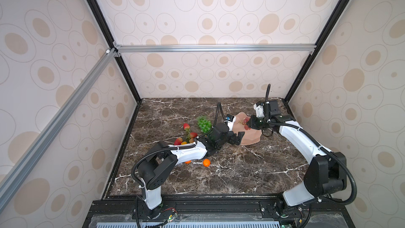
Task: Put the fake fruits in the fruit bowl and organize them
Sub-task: 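Carry the red grapes over the pink bowl with the right gripper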
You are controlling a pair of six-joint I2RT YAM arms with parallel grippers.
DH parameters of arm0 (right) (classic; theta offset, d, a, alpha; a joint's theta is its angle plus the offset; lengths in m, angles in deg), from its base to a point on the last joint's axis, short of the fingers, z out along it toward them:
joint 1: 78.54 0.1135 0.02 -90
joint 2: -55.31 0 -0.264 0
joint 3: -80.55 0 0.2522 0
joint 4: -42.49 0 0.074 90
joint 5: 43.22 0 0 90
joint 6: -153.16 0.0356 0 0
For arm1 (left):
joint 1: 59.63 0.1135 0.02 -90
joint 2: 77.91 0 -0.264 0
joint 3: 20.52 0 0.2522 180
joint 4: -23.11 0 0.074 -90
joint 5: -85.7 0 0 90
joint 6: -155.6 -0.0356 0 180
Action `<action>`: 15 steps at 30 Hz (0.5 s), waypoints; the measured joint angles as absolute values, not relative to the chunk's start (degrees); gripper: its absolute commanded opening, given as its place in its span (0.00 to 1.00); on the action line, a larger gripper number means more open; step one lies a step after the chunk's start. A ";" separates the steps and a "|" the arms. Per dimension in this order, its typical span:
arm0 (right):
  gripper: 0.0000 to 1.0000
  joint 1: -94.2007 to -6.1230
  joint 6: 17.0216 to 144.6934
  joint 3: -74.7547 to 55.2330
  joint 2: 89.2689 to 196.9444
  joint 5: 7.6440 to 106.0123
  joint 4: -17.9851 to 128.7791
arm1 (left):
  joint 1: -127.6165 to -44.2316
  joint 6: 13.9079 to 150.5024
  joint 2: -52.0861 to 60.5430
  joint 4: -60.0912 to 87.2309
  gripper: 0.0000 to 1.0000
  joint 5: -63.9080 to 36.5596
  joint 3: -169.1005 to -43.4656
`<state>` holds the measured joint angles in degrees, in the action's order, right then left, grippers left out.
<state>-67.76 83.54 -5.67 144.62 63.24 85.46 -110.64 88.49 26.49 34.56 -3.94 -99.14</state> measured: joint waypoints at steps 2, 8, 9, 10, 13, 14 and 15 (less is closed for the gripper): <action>0.00 -67.78 83.71 -6.72 146.31 63.66 85.50 | -110.64 88.73 27.60 34.85 0.97 -4.05 -99.54; 0.00 -69.11 84.57 -9.13 150.96 64.53 85.85 | -110.64 89.24 30.88 35.44 0.98 -4.84 -100.50; 0.00 -69.49 84.68 -9.41 151.62 64.73 85.83 | -110.64 89.28 31.34 35.44 0.98 -4.93 -100.74; 0.00 -70.10 84.87 -9.76 152.47 65.10 85.83 | -110.64 89.32 32.02 35.41 0.98 -5.21 -101.24; 0.00 -72.09 85.44 -10.55 154.77 66.35 85.61 | -110.64 89.35 34.00 35.37 0.98 -5.80 -103.06; 0.00 -72.68 85.62 -10.70 155.47 66.59 85.61 | -110.64 89.37 34.53 35.35 0.98 -6.13 -103.58; 0.00 -73.18 85.70 -10.83 155.95 66.76 85.57 | -110.64 89.37 34.92 35.28 0.98 -6.30 -104.02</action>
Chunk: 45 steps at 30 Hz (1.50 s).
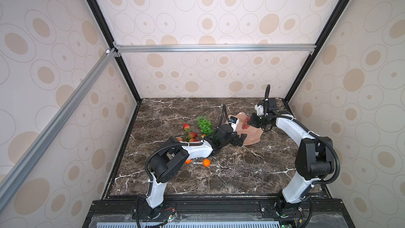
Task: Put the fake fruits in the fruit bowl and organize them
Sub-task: 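Carry the red grapes over the pink bowl with the right gripper, then open the right gripper to drop the red grapes into the bowl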
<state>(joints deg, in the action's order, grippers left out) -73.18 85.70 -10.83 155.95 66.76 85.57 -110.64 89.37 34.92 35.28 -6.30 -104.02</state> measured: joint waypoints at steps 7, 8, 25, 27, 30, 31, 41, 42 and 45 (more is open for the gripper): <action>0.08 -75.15 86.58 -12.19 158.37 68.49 85.00 | -110.64 89.37 37.52 34.65 0.98 -7.55 -106.95; 0.11 -75.32 86.77 -12.28 158.59 68.80 84.91 | -110.64 89.37 37.65 34.52 0.98 -7.70 -106.99; 0.31 -77.66 87.56 -16.82 160.95 68.99 84.56 | -110.64 89.65 38.55 33.67 0.98 -8.47 -107.69; 0.31 -77.68 87.52 -16.82 160.95 68.73 84.67 | -110.64 89.81 38.90 33.67 0.98 -8.55 -107.84; 0.31 -77.73 87.30 -16.84 160.93 67.97 85.00 | -110.64 89.85 39.25 33.49 0.98 -8.79 -107.84; 0.31 -77.75 87.21 -16.82 160.89 67.70 85.00 | -110.64 89.85 39.25 33.45 0.98 -8.82 -107.84; 0.31 -77.14 85.97 -10.51 151.18 65.78 82.62 | -110.64 89.78 34.00 32.75 0.98 -7.31 -104.67; 0.31 -76.57 85.62 -10.13 149.96 65.26 82.57 | -110.64 89.78 31.86 32.75 0.98 -6.76 -103.38; 0.31 -73.29 84.09 -9.61 147.27 63.05 82.55 | -110.40 89.81 25.35 33.25 0.98 -5.36 -99.08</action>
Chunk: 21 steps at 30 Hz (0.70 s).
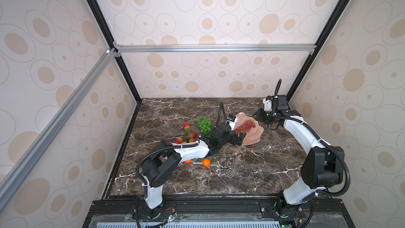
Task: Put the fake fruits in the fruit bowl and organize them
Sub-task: 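Open the right gripper to drop the red grapes into the bowl, then move the right gripper to the black grape bunch and grip its stem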
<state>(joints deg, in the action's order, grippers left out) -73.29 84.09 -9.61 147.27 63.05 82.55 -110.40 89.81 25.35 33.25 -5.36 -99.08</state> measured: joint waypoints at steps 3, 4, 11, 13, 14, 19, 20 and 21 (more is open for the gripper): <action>0.31 -68.74 82.75 -9.37 145.91 60.80 82.81 | -109.76 90.05 19.23 34.47 0.98 -4.05 -94.12; 0.31 -67.15 82.34 -9.37 145.80 59.92 82.99 | -109.46 90.18 17.20 34.76 0.98 -3.61 -92.11; 0.29 -58.19 80.57 -10.55 146.70 55.03 85.59 | -105.57 91.27 7.14 34.52 0.98 -1.21 -80.91; 0.28 -55.47 79.80 -12.78 148.36 53.28 86.77 | -104.17 91.58 4.65 34.10 0.98 -0.93 -78.86; 0.28 -54.12 79.41 -14.11 149.45 52.29 87.32 | -103.58 91.73 3.58 34.10 0.98 -0.95 -78.01; 0.26 -48.00 77.59 -20.80 155.84 49.06 89.74 | -99.69 93.32 -2.78 34.28 0.98 -1.47 -72.94; 0.25 -47.21 77.33 -22.09 157.06 48.62 90.46 | -98.99 93.67 -3.72 34.30 0.98 -1.58 -72.06; 0.25 -46.21 76.89 -23.95 158.70 48.05 91.36 | -98.09 94.13 -4.70 34.39 0.98 -1.84 -71.04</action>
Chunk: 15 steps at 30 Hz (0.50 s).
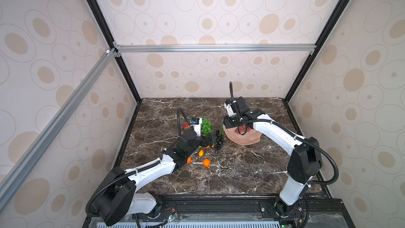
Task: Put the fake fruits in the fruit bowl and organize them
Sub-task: 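Move the right gripper to the black grape bunch and grip its stem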
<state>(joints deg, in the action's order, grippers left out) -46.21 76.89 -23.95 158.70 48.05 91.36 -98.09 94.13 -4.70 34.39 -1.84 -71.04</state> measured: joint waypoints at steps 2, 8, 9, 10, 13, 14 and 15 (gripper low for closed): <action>0.24 -44.70 76.37 -27.60 161.87 47.27 93.17 | -96.50 94.94 -6.23 34.56 0.98 -2.54 -69.20; 0.21 -41.66 75.45 -39.77 172.25 43.73 99.25 | -92.63 97.74 -8.09 36.70 0.98 -6.15 -64.32; 0.21 -41.40 75.47 -41.50 173.91 43.09 100.23 | -91.95 98.33 -8.09 37.32 0.98 -7.05 -63.49; 0.21 -41.22 75.52 -42.96 175.33 42.55 101.28 | -91.29 98.94 -8.07 37.95 0.98 -7.96 -62.71; 0.21 -41.05 75.69 -46.39 178.81 41.02 104.10 | -89.48 100.89 -7.96 40.09 0.98 -10.56 -60.81; 0.21 -41.05 75.69 -47.36 179.70 40.43 105.02 | -88.93 101.61 -7.81 41.14 0.98 -11.55 -60.30; 0.21 -41.05 75.71 -48.25 180.53 39.75 105.83 | -88.41 102.33 -7.50 42.26 0.98 -12.25 -59.95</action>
